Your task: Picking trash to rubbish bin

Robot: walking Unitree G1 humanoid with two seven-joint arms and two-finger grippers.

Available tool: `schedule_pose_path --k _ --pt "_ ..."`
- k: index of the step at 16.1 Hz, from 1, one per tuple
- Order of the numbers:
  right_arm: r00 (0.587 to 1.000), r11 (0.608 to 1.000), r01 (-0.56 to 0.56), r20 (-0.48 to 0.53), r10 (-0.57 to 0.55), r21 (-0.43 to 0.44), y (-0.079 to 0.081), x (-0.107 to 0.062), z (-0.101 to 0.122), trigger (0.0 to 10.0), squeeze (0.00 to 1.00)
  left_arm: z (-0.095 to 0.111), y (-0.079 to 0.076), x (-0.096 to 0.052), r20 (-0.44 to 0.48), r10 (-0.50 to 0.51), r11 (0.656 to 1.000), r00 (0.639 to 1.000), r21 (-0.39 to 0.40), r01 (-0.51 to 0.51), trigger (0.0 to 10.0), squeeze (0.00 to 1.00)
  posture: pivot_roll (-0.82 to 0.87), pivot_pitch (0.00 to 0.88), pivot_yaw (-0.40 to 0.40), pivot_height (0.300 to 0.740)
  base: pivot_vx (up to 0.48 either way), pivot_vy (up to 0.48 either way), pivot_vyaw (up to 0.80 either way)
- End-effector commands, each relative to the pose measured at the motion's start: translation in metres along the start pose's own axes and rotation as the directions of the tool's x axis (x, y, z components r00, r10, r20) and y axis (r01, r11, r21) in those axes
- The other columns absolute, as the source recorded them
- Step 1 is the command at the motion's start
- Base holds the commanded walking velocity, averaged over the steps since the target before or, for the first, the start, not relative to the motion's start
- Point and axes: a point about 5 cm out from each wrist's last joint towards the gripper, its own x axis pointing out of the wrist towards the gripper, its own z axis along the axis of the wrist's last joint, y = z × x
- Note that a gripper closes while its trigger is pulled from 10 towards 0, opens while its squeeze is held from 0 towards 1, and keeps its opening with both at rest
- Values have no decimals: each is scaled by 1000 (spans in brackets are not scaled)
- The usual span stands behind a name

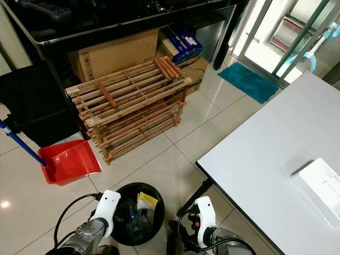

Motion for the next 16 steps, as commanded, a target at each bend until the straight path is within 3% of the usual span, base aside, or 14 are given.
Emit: schedule_pose_path --k 1,3,5,8,11,16 --pt "998 998 58 11 -58 12 -7 -2 0 10000 0 1 -1 0 10 10 1000 1000 5 -10 10000 0 -92 179 -136 740 0 0 0" --pt "991 991 135 14 -135 0 -11 0 0 10000 0 0 3 -1 18 28 1000 999 -3 -28 10000 0 -78 172 -127 740 0 0 0" --pt "949 949 315 11 -315 -19 -24 -1 2 10000 0 -7 11 -4 26 51 998 998 -29 -50 10000 0 -47 151 -103 740 0 0 0" --pt "921 921 389 12 -388 -27 -30 -3 2 10000 0 -11 17 -6 24 68 997 997 -34 -67 10000 0 -28 133 -92 740 0 0 0" --pt "865 866 501 -13 -501 -11 -41 -10 -6 10000 0 -21 28 -10 1 102 994 995 -51 -101 10000 0 0 100 -76 740 0 0 0" --pt "809 810 587 -40 -586 5 -47 -17 -15 10000 0 -23 38 -11 -27 149 988 988 -42 -150 10000 0 5 68 -70 740 0 0 0"
